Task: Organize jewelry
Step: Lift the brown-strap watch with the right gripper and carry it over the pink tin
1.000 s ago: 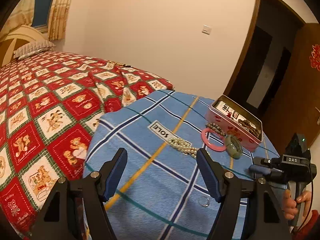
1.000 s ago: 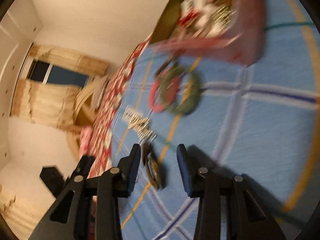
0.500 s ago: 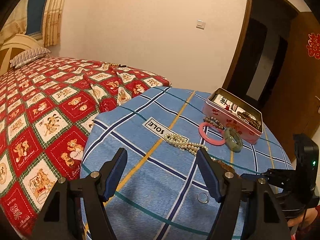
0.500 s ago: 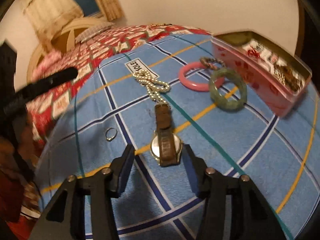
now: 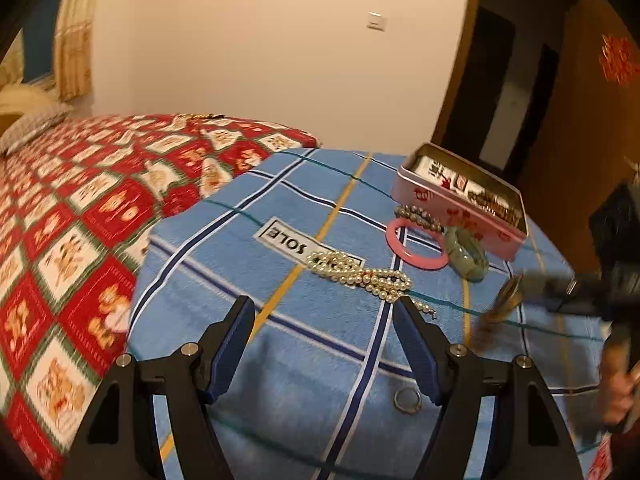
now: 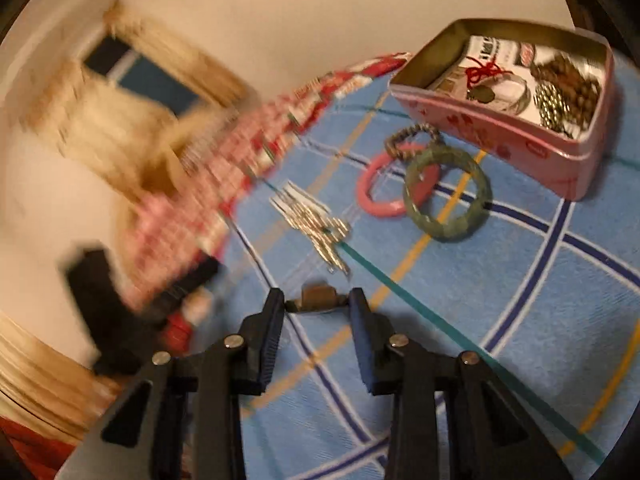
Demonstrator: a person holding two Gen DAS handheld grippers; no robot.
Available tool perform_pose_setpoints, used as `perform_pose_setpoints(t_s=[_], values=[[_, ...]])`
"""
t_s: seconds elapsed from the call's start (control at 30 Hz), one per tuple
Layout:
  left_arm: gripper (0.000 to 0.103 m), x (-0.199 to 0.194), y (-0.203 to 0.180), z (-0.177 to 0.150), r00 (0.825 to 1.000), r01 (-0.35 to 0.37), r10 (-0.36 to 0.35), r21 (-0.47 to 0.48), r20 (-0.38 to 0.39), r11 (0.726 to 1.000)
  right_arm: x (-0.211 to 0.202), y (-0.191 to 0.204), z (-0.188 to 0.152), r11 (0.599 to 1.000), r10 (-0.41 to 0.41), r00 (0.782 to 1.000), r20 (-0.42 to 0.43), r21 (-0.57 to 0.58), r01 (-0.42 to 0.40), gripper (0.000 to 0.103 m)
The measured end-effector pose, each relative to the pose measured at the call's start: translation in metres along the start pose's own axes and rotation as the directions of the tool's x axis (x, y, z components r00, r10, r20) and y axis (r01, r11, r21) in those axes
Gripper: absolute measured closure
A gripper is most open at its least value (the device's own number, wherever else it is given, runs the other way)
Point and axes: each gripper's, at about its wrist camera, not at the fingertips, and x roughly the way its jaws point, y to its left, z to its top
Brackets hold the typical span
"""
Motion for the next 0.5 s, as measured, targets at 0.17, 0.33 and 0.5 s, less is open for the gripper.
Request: perform_pose_setpoints(t_s=[0.17, 0.33, 0.5], values=[[0.031, 0.02, -0.016, 0.01, 1.0, 0.004, -0.002, 0.084, -0.025, 0.996, -0.014, -0.02, 0.019, 0.981, 0.121, 0.991, 0.059, 0.147, -0.128, 0.094], [0.031, 0.02, -0.024, 0.014, 1.0, -0.007, 0.006, 0.125, 0.005, 0.992, -0.024, -0.008, 0.026, 0.999, -0.006, 0.997, 0.071, 0.037, 0.003, 0.093], [0.031, 0.026, -0.015, 0.016, 1.0, 0.001, 0.0, 0.076, -0.015, 0.997, -0.008, 0.006, 0.011, 0.962, -0.227, 0.973, 0.033, -0.146, 0.229, 0.06]])
